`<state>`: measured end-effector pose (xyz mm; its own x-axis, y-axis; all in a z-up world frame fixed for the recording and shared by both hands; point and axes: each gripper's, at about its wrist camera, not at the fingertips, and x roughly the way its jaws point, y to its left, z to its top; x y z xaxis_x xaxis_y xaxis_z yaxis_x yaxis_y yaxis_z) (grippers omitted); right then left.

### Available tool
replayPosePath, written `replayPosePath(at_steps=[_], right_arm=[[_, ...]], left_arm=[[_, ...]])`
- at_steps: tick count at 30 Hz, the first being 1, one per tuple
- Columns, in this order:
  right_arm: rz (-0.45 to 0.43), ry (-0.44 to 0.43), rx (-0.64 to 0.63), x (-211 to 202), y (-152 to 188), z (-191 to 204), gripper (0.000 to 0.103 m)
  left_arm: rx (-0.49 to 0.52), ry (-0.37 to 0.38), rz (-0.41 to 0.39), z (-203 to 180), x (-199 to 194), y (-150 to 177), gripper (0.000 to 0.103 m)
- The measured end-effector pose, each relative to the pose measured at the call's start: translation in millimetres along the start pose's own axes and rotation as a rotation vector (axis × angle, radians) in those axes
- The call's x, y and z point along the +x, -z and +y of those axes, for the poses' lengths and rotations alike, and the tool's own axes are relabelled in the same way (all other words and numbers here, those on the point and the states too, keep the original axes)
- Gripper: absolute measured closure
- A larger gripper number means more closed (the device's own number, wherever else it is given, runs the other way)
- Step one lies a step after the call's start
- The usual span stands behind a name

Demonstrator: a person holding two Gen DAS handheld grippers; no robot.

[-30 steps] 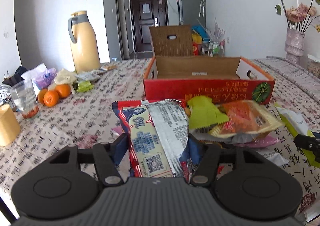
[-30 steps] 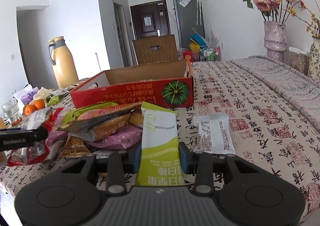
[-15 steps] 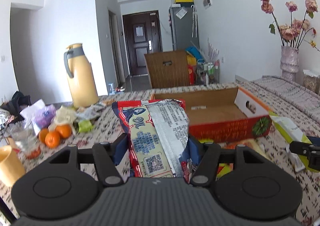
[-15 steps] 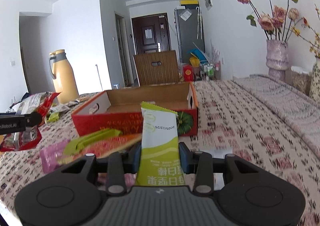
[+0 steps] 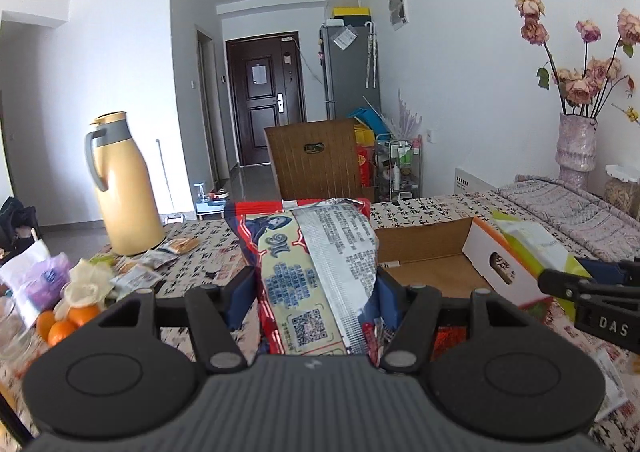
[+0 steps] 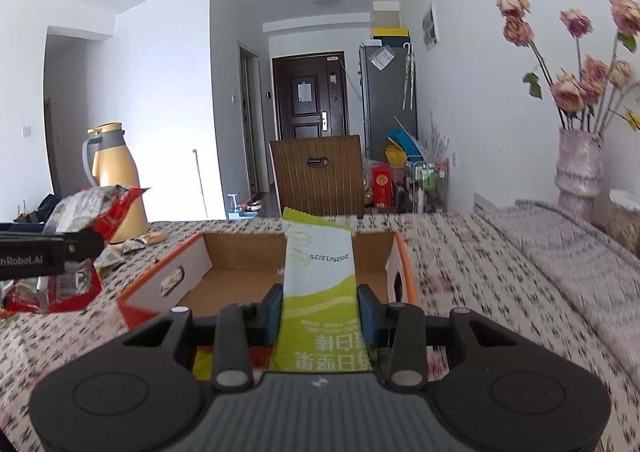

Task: Organize snacks
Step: 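Carry the green bar and blue-white packet with both tools over the red box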

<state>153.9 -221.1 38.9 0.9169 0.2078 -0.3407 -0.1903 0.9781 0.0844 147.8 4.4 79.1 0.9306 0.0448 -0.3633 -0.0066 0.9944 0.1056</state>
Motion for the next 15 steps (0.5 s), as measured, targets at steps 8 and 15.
replayPosePath(at_steps=[8,15], right_arm=[[0.043,-0.013,-0.002,64,-25,3,0.065],[0.092,0.012,0.000,118,-26,2,0.065]], left_arm=[[0.031,0.007,0.044,-11,61,-23,0.040],[0.040,-0.006,0.132,-19,120,-21,0.040]])
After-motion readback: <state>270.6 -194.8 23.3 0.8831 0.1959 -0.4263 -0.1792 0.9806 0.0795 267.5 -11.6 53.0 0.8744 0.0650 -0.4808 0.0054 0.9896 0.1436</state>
